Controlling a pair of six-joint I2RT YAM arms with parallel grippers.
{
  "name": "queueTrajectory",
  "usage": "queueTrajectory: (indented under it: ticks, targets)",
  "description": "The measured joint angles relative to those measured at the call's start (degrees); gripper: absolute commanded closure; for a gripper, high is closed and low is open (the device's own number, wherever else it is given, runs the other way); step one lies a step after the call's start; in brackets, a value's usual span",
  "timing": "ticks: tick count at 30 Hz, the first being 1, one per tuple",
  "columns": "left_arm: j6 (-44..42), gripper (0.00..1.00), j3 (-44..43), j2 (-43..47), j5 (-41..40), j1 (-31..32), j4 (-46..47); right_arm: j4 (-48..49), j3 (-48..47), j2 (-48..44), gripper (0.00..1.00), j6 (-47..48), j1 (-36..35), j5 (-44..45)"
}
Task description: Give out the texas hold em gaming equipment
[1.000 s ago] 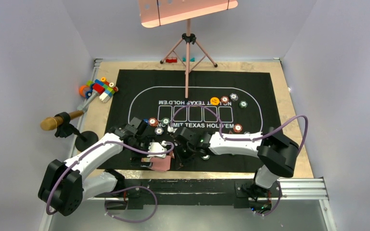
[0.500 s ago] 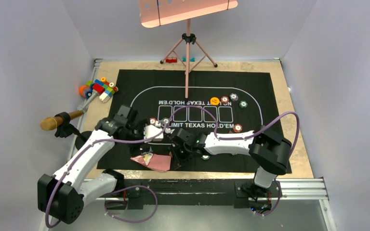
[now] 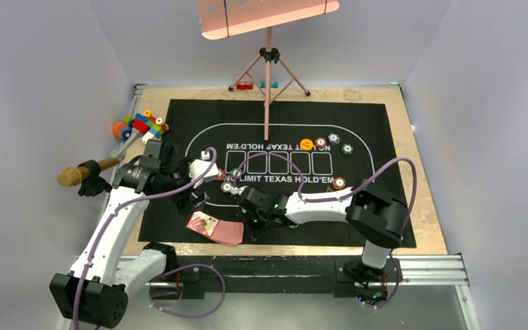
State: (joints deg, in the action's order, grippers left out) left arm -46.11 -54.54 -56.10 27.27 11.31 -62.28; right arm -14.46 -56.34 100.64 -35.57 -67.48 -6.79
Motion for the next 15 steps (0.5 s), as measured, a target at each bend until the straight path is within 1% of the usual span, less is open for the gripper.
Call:
queueTrajectory:
  ticks: [6,15]
  targets:
    - [0.1,0.0,-1.8,-1.5,0.0,-1.9,-1.1,0.3,-2.7,2.0,1.0,1.5,-1.6,1.8]
    - [-0.2,0.0,-3.6,-1.6,-0.5,-2.4,-2.3,0.3,-6.8,5.0,1.0,3.3,-3.8,3.7]
